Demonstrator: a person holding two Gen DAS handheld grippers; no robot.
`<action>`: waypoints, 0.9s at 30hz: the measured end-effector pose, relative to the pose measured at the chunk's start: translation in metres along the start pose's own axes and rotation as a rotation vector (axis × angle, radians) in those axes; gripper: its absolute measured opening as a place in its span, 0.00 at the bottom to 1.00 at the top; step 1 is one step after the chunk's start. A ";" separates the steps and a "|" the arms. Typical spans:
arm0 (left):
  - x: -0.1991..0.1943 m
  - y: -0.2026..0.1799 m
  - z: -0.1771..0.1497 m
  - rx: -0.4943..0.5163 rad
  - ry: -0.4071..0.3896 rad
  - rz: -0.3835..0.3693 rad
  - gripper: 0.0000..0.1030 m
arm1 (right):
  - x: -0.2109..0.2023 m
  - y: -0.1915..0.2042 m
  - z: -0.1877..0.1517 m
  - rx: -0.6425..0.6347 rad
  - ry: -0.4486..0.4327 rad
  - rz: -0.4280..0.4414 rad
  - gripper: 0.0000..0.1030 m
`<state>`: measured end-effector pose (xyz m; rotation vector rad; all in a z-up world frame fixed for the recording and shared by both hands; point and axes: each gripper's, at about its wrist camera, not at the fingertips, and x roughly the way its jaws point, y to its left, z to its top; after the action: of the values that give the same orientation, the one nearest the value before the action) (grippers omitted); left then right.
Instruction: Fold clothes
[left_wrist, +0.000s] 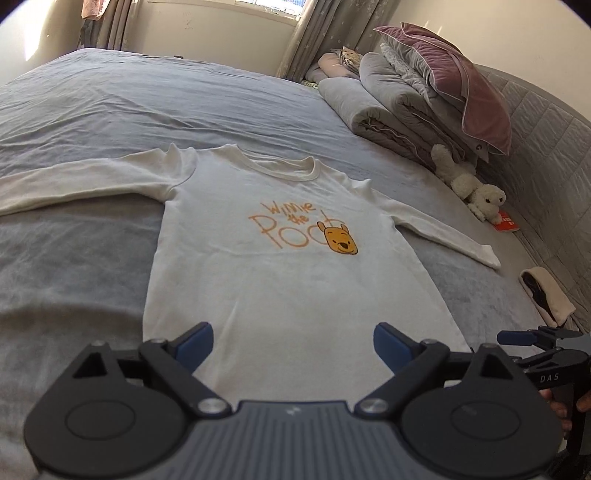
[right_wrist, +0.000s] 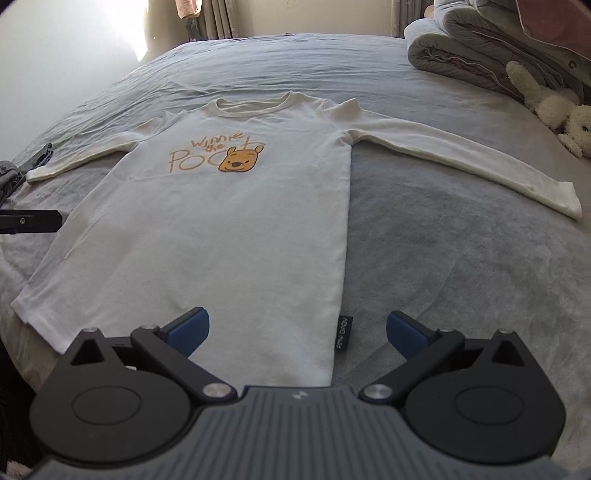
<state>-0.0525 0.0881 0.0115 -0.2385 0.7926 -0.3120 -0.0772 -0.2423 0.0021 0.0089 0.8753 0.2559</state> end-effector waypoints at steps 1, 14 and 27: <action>0.002 -0.001 0.008 0.006 -0.003 0.001 0.93 | 0.000 -0.003 0.007 0.021 -0.005 -0.005 1.00; 0.062 0.000 0.067 0.025 -0.028 0.022 0.98 | 0.033 -0.050 0.078 0.172 -0.091 -0.097 1.00; 0.098 0.029 0.069 -0.053 -0.151 0.065 0.98 | 0.067 -0.148 0.071 0.544 -0.184 -0.300 1.00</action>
<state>0.0681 0.0857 -0.0159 -0.2826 0.6589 -0.2096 0.0503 -0.3635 -0.0195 0.3984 0.7291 -0.2652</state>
